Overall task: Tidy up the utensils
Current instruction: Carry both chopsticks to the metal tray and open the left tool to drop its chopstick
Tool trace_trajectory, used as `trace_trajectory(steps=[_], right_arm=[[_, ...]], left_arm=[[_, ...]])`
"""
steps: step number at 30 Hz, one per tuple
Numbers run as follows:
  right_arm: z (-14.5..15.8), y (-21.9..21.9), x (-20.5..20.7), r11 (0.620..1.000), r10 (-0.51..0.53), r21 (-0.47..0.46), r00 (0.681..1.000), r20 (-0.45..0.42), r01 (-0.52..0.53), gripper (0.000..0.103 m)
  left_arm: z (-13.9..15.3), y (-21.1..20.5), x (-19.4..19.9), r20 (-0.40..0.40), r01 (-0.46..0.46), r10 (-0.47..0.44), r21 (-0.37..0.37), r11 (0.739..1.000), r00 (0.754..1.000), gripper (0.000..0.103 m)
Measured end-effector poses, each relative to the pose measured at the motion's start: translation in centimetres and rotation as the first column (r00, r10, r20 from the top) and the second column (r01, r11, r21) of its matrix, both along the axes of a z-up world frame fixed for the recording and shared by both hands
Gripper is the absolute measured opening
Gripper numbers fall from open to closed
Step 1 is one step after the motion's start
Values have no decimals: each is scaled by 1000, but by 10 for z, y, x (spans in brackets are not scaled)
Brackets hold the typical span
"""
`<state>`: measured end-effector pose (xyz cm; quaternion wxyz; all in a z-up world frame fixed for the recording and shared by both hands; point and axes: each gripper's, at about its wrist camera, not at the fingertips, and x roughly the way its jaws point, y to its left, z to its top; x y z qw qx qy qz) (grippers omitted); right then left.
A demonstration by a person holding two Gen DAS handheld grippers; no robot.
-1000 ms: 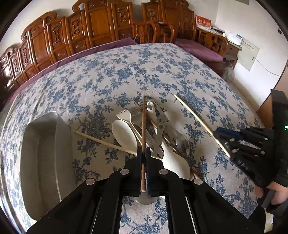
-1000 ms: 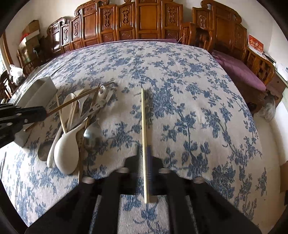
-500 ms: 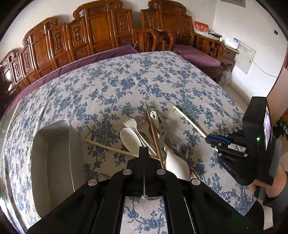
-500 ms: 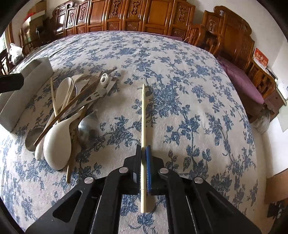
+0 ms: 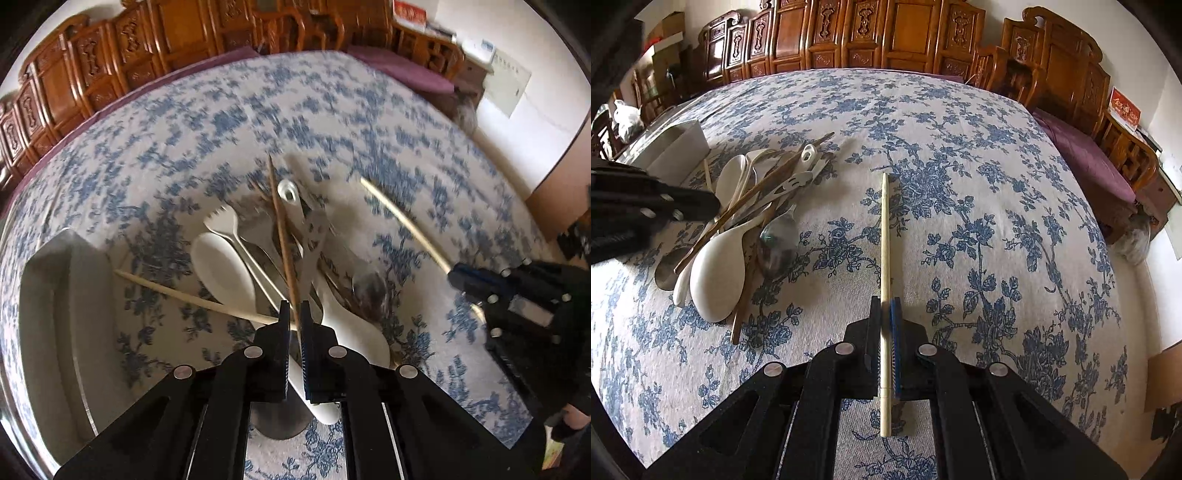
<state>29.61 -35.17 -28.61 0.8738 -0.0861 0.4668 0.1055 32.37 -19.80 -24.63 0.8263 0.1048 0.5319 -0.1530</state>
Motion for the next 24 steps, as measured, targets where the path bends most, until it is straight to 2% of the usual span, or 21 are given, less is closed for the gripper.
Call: trace_trajectory(steps=[3,6,16,24], right_arm=[[0,0,1,1000,3,3,1000,-2,-3,6],[1,0,0,1000,3,4,1000,-1,-3,6],[5,2,-4,1000,-18,-9,1000,6,18,6],[44,26,-13,1000,3,20,998,64,-5,6]], left_arm=[[-6,-3,2,-10,-8,8,34,999,1000,6],[-5,1,2,-14,-13,13,12,1000,1000,5],[29,23,-21,104,-27,30,-27,999,994,4],[68,62,-45,165,-55,67,-77,995,984,4]])
